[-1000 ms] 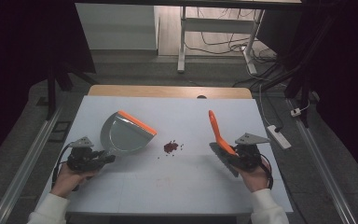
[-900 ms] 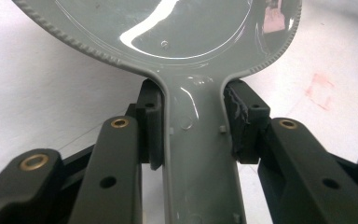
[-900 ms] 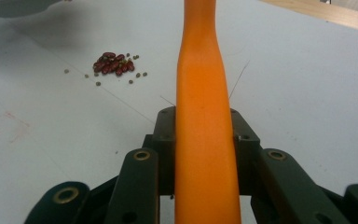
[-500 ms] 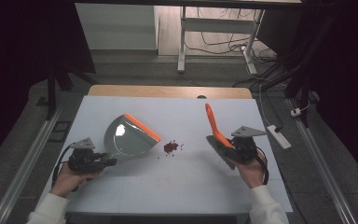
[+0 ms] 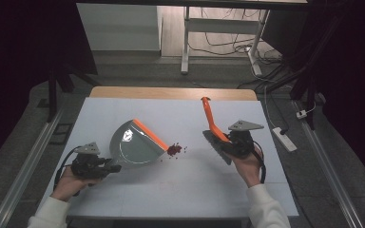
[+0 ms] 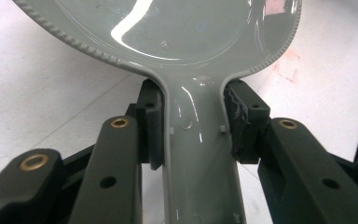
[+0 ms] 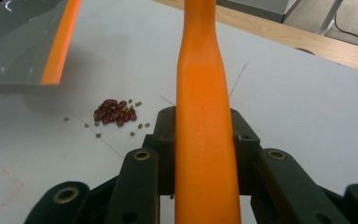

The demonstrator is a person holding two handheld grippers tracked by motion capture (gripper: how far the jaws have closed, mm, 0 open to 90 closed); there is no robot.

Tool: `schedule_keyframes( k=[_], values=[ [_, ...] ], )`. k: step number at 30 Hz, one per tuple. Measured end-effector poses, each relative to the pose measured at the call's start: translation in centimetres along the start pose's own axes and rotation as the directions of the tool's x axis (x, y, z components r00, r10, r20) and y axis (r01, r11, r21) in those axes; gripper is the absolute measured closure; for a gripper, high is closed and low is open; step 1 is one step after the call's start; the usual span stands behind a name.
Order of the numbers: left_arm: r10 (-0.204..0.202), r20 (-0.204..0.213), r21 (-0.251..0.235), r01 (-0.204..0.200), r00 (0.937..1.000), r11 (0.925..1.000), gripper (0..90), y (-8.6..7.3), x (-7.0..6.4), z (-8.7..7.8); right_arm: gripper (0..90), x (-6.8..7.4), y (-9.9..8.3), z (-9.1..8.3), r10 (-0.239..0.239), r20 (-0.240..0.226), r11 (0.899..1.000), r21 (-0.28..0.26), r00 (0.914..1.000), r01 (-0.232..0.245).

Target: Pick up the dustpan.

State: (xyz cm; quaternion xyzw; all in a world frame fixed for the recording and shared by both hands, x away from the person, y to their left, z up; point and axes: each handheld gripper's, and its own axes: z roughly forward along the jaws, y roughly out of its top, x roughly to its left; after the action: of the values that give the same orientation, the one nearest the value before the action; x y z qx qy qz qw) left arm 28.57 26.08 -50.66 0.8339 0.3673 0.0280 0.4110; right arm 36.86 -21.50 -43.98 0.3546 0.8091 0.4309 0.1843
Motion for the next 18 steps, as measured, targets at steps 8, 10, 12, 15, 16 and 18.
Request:
schedule_keyframes(
  k=[8,10,12,15,16,18],
  values=[
    [0.04,0.035,0.028,-0.041,0.9986,0.9988,61.7,0.1,-0.4,0.2,70.2,0.0,0.1,1.0,-0.004,-0.003,1.0,0.019,1.0,0.004],
    [0.044,0.037,0.036,-0.045,0.9983,0.9983,61.7,0.1,-0.5,0.2,70.1,0.1,0.1,1.2,-0.007,-0.006,1.0,0.022,1.0,0.007],
    [0.049,0.042,0.042,-0.051,0.9979,0.9978,61.7,0.1,-0.6,0.3,70.2,0.1,0.2,1.4,-0.006,-0.008,1.0,0.023,1.0,0.006],
    [0.053,0.045,0.048,-0.055,0.9976,0.9973,61.7,0.2,-0.7,0.4,70.2,0.2,0.3,1.8,-0.006,-0.014,1.0,0.02,0.9999,0.006],
    [0.052,0.047,0.051,-0.055,0.9975,0.9972,61.7,0.2,-0.7,0.4,70.1,0.2,0.4,2.0,-0.007,-0.017,1.0,0.02,0.9998,0.007],
    [0.055,0.05,0.061,-0.058,0.9972,0.9964,61.7,0.2,-0.7,0.5,70.1,0.3,0.5,2.4,-0.004,-0.02,1.0,0.022,0.9998,0.005]
  ],
)
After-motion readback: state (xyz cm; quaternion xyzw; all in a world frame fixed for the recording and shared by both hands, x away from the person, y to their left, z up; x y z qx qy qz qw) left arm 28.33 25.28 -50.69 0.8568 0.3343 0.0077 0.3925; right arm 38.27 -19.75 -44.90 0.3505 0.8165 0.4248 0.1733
